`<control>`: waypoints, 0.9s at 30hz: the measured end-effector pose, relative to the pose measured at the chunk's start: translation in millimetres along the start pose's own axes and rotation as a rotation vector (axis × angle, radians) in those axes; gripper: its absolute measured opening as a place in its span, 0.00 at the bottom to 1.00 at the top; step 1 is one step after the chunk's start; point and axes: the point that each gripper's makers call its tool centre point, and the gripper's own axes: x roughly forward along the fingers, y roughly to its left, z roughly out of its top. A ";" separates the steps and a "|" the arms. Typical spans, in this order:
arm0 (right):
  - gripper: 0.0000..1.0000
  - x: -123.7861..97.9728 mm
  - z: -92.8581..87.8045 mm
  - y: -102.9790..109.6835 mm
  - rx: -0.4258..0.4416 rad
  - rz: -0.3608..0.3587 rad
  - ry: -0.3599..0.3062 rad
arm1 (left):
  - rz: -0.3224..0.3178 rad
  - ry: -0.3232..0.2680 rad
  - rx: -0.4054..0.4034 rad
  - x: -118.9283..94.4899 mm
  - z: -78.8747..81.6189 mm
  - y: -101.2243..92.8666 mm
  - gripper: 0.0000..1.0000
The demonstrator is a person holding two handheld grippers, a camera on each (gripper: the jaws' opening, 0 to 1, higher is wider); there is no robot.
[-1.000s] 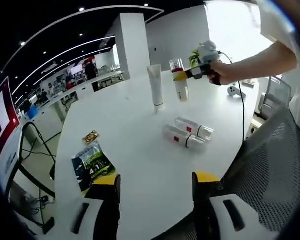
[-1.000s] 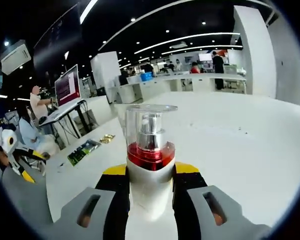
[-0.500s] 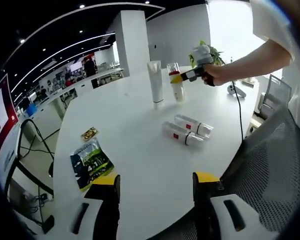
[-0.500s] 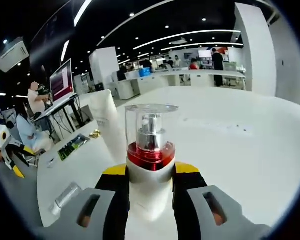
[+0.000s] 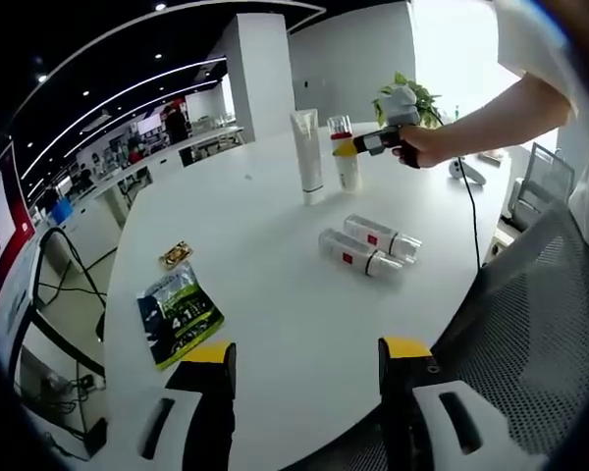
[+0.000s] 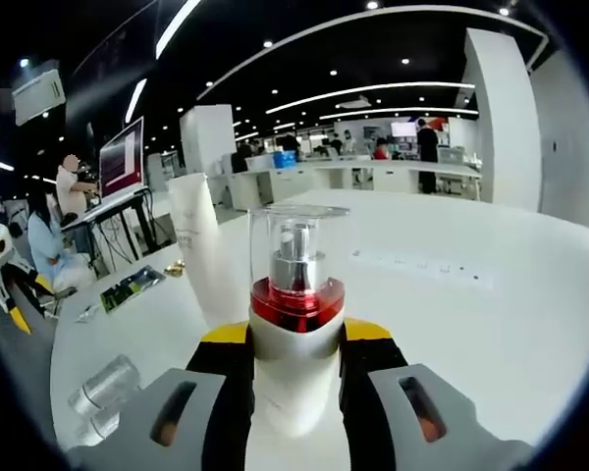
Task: Arrange the skincare products in the storage area until every visible bottle or jar stands upright without overlapping.
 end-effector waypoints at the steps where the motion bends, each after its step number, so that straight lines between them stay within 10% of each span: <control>1: 0.30 -0.3 0.9 0.7 -0.001 0.003 -0.003 | 0.000 0.002 -0.001 0.1 -0.3 -0.1 0.60; 27: 0.31 9.9 6.3 17.4 -0.034 0.075 -0.078 | -0.008 0.044 0.008 2.4 -8.7 -2.5 0.59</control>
